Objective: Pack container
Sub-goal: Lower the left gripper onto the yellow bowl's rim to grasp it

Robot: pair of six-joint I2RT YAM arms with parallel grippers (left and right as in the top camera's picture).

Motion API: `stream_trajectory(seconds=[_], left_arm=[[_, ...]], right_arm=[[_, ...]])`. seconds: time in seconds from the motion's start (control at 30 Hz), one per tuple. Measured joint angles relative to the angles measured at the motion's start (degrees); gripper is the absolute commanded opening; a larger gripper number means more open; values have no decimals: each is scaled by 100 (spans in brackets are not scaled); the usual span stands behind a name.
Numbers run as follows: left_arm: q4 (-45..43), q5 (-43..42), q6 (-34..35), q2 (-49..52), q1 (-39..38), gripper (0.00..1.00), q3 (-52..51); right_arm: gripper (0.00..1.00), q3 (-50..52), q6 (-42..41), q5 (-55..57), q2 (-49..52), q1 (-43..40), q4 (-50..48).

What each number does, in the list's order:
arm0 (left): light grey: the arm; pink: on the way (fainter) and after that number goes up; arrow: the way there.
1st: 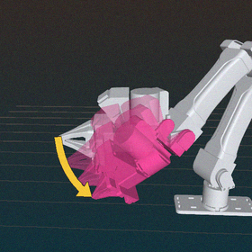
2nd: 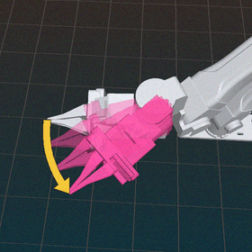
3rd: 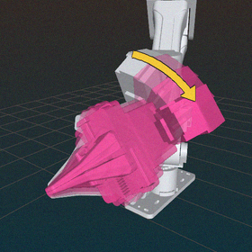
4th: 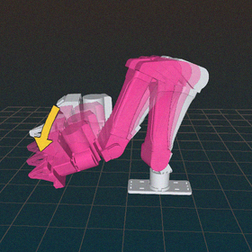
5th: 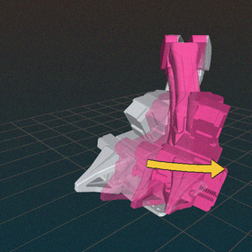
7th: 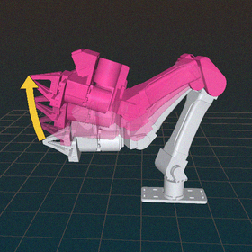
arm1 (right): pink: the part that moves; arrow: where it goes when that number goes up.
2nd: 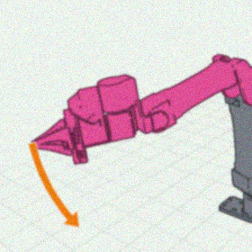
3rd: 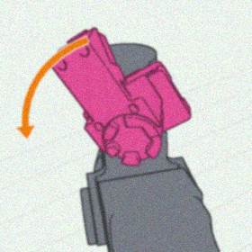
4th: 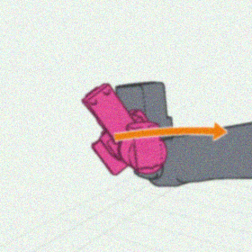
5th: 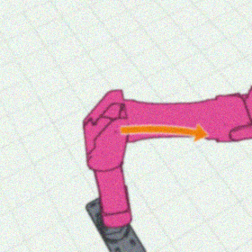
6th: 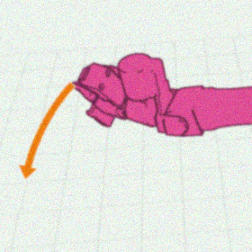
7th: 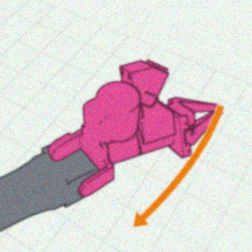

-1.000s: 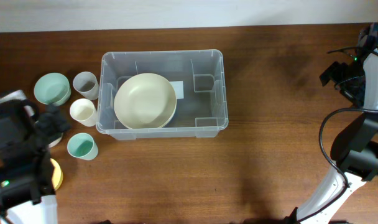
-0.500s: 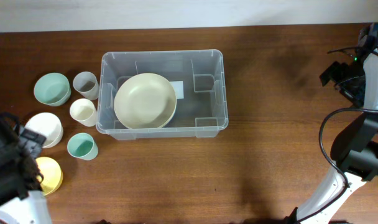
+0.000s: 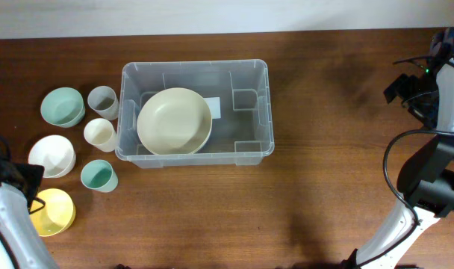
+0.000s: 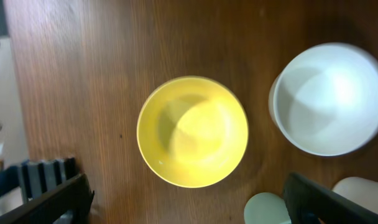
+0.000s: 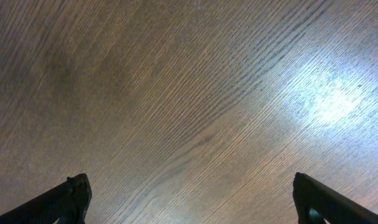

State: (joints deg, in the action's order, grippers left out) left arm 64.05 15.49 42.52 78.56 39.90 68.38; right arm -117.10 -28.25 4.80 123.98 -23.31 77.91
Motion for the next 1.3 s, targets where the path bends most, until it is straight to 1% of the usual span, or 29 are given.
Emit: stream_trajectory(seconds=[0.23, 0.53, 0.67, 0.9, 1.13, 1.17, 1.27, 1.3], left_arm=[[-118, -313, 238, 728, 190, 100, -195], [-284, -461, 363, 782, 503, 100, -828], [-673, -468, 365, 782, 588, 100, -1211], [-1650, -525, 382, 782, 643, 100, -1875], [-2232, -699, 382, 782, 643, 99, -2225], [-2262, -715, 382, 782, 643, 96, -2258], [-2317, -734, 385, 817, 643, 93, -2334], [-2350, -741, 387, 848, 643, 90, -2334]], right_arm=[[99, 0, 0, 2, 0, 0, 0], [99, 0, -4, 0, 0, 0, 0], [99, 0, -4, 0, 0, 0, 0], [99, 0, -2, 2, 0, 0, 0], [99, 0, -4, 0, 0, 0, 0], [99, 0, -4, 0, 0, 0, 0], [99, 0, -4, 2, 0, 0, 0], [99, 0, -4, 2, 0, 0, 0]])
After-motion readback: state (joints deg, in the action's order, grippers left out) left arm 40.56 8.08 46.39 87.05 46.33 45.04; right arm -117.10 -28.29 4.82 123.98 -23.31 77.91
